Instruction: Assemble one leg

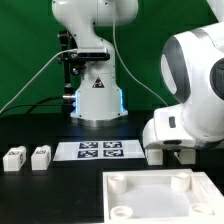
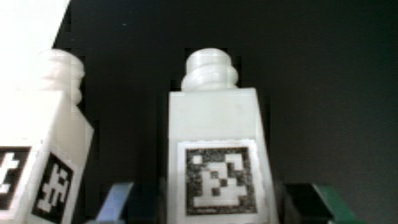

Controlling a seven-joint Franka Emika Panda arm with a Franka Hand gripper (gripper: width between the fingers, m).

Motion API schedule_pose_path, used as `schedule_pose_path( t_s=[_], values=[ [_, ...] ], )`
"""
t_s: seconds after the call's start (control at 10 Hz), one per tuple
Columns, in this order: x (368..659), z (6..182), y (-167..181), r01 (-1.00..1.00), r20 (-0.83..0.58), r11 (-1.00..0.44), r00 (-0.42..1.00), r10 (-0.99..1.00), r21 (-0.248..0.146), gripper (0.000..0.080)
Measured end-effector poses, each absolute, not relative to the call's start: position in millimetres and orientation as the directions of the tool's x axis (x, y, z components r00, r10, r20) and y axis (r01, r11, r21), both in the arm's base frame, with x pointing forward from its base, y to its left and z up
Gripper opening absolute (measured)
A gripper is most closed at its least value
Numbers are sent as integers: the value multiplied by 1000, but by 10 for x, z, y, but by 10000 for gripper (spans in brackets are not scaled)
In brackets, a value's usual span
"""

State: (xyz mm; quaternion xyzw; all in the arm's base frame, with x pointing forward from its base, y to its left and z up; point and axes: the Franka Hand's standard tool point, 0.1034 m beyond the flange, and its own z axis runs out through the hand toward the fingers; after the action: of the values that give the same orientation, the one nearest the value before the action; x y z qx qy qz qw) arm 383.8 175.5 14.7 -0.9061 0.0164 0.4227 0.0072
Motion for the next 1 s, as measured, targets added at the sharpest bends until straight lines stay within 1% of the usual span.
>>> schedule_pose_path(
  t_s=[0.1, 0.3, 0.4, 0.5, 0.6, 0.7, 0.8, 0.9, 1.0],
  values=[
    [3852, 166, 1745, -29, -767, -1000, 642, -16, -3, 291],
    [4043, 426, 1694, 7, -746, -999, 665, 33, -38, 292],
    [4093, 603, 1635, 12, -753, -999, 657, 43, -46, 292],
    [4272, 768, 1562, 24, -725, -996, 685, 75, -81, 292],
    [4494, 897, 1472, 26, -650, -994, 755, 90, -107, 292],
    [4721, 1041, 1367, 25, -554, -992, 828, 89, -123, 292],
    [4858, 1144, 1291, 22, -501, -992, 861, 84, -128, 292],
    [5066, 1168, 1292, 29, -372, -992, 925, 75, -126, 292],
    [5144, 1207, 1285, 47, -266, -992, 961, 77, -117, 292]
  ],
)
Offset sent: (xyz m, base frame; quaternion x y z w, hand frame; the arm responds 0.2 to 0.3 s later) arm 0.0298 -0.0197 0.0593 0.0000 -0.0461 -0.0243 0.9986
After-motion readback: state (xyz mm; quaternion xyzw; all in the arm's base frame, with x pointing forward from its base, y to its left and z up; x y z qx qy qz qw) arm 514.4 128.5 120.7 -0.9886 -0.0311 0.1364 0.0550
